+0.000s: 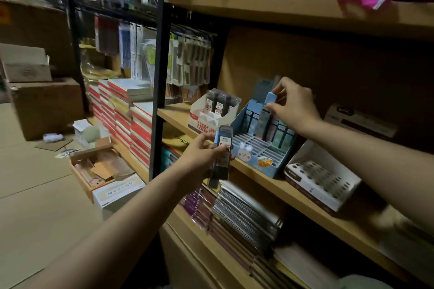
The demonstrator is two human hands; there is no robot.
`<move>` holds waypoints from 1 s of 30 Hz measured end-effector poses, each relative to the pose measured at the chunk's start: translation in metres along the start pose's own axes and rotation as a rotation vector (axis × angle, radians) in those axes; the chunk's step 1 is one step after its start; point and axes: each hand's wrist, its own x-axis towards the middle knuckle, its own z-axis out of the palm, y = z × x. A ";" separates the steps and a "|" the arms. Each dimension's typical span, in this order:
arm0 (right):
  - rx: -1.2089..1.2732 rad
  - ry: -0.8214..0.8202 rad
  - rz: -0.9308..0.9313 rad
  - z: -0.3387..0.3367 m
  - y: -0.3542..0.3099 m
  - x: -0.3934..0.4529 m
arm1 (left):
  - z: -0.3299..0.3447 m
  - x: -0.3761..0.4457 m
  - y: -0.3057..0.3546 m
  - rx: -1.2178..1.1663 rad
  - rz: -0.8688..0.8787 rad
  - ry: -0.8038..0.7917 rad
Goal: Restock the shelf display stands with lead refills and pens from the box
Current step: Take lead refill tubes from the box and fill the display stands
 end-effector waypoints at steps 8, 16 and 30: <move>-0.056 0.006 0.026 0.049 0.007 0.024 | -0.009 0.018 -0.011 -0.004 -0.004 0.006; -0.084 0.003 0.030 0.071 0.011 0.027 | -0.009 0.028 -0.023 -0.029 -0.039 0.013; 0.024 -0.053 -0.041 0.049 -0.013 0.006 | -0.004 0.025 -0.025 -0.016 -0.002 -0.027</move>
